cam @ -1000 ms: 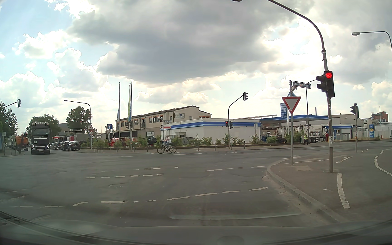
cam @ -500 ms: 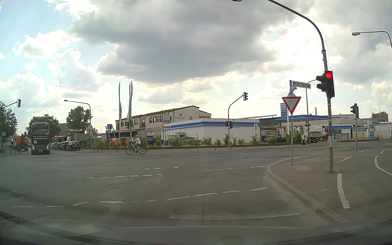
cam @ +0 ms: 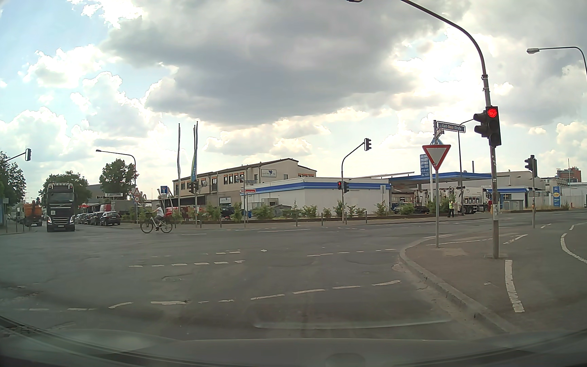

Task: Follow the waypoints while adhering to traffic rules and regulations

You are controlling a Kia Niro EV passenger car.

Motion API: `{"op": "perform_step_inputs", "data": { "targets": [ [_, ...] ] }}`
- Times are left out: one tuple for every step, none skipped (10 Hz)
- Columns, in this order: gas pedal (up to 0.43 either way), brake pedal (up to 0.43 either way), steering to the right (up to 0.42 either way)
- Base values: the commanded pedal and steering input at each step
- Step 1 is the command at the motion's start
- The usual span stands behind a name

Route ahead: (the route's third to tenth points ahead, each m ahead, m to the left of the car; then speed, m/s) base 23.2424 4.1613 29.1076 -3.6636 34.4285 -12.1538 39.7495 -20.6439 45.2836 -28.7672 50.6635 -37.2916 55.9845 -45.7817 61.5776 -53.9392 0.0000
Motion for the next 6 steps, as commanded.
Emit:
{"op": "perform_step_inputs", "data": {
  "targets": [
    [0.0,0.323,-0.013],
    [0.0,0.323,-0.013],
    [0.0,0.323,-0.013],
    [0.0,0.323,-0.013],
    [0.0,0.323,-0.013],
    [0.0,0.323,-0.013]
  ]
}}
